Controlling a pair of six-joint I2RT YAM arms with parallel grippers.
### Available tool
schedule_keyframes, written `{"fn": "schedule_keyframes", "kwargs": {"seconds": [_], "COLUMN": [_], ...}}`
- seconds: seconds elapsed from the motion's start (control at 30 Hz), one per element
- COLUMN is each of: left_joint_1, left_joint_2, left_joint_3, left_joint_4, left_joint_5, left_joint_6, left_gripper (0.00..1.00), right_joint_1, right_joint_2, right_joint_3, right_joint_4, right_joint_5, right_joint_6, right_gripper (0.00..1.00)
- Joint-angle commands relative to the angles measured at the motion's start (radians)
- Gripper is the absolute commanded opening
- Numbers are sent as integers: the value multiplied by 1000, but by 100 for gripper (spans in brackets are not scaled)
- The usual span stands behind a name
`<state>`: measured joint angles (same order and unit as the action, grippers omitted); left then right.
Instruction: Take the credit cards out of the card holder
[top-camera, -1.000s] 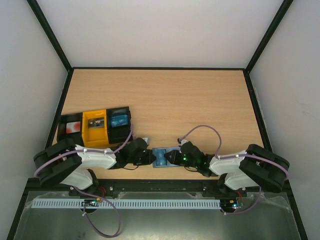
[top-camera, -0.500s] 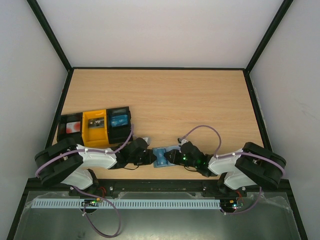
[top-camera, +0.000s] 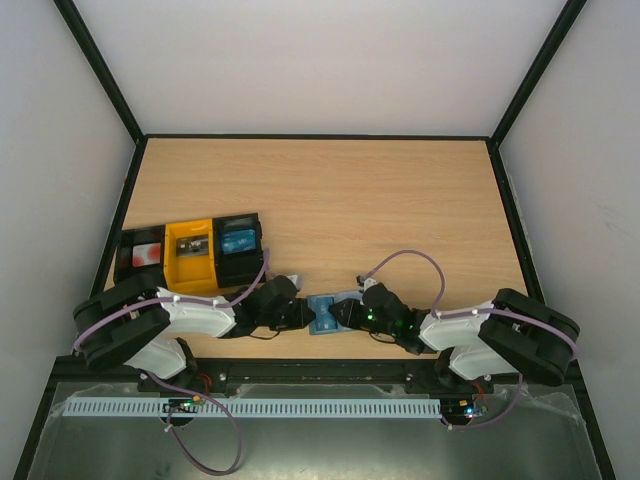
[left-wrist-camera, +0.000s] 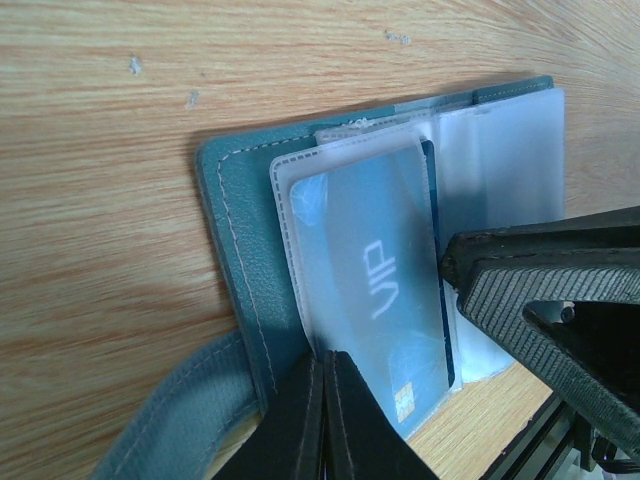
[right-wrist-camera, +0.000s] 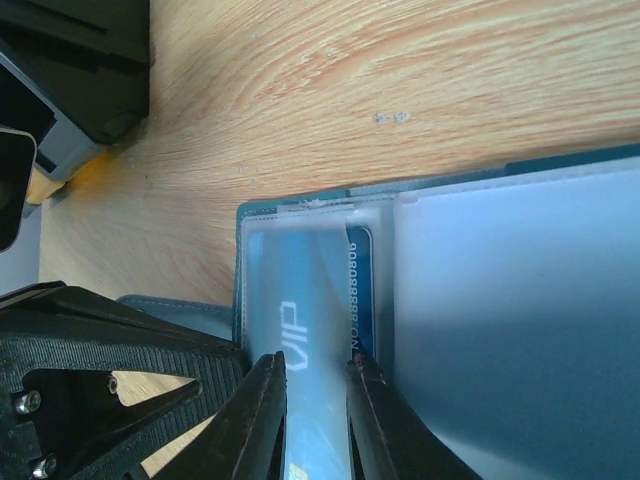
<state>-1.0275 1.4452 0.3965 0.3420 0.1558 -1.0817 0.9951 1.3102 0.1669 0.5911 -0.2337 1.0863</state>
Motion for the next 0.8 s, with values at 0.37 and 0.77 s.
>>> {"fn": "schedule_keyframes", "kwargs": {"seconds": [0.37, 0.77], "left_joint_1": [-14, -13], "left_joint_2": [9, 21], "left_joint_3": [-5, 3], "left_joint_4": [-110, -89], "left_joint_5": [-47, -35], "left_joint_6": [-2, 5], "left_gripper": [3, 3], "right_joint_1": [4, 4], "right_joint_2": [-40, 55], "right_joint_3": [29, 16], "right_joint_4": [-138, -25], "right_joint_5": [72, -9], "right_joint_6": [-33, -3], "right_gripper": [19, 18]}}
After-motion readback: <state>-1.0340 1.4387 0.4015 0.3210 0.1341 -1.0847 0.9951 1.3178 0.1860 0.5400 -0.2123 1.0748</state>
